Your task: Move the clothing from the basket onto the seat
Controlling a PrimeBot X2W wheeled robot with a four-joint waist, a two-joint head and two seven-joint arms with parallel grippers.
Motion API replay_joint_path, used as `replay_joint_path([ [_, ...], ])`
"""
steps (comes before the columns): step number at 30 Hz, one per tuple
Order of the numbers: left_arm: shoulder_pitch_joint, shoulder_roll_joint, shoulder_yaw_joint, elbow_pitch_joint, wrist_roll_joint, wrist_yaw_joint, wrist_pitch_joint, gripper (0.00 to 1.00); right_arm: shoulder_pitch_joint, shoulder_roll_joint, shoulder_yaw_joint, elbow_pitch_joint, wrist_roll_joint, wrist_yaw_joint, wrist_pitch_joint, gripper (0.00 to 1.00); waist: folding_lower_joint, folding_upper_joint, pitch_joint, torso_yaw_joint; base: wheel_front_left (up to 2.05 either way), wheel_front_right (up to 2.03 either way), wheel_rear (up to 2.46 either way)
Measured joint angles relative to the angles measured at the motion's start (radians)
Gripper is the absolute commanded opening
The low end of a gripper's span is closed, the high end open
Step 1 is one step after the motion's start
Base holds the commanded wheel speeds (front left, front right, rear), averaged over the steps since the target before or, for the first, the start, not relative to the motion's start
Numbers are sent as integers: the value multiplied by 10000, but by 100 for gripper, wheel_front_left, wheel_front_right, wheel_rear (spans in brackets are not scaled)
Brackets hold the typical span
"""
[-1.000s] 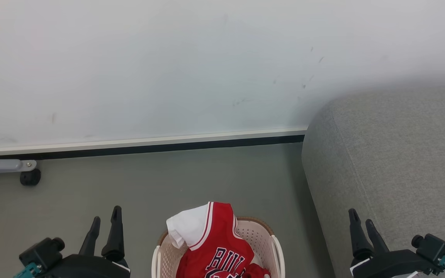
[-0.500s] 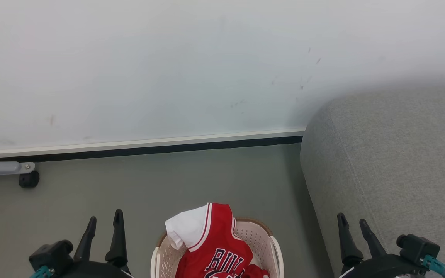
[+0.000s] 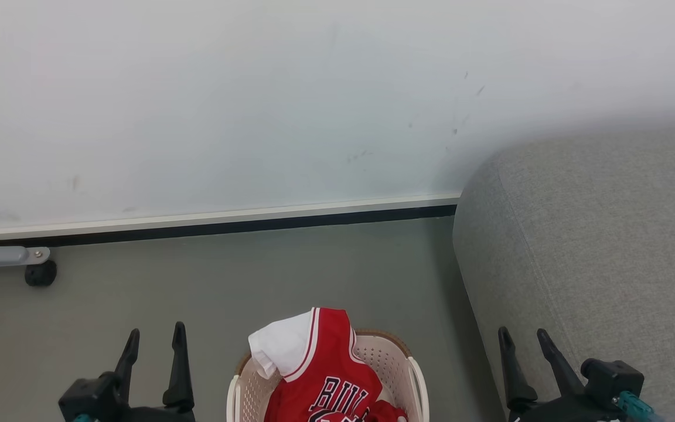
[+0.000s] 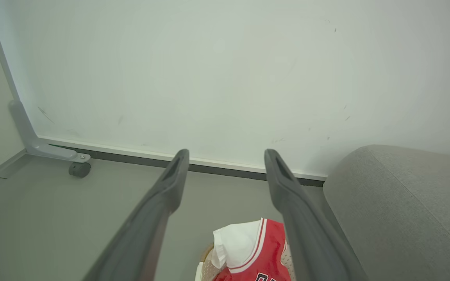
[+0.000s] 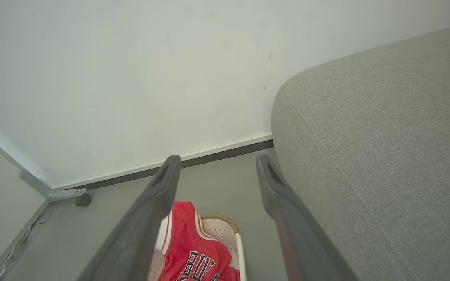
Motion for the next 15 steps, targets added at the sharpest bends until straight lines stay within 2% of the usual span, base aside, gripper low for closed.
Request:
replay_joint_path([
  [15, 245, -21, -100, 33, 1616, 186, -516, 100, 0, -161, 619, -35, -1829, -297, -477, 100, 0, 0, 38, -69, 0, 0, 0],
])
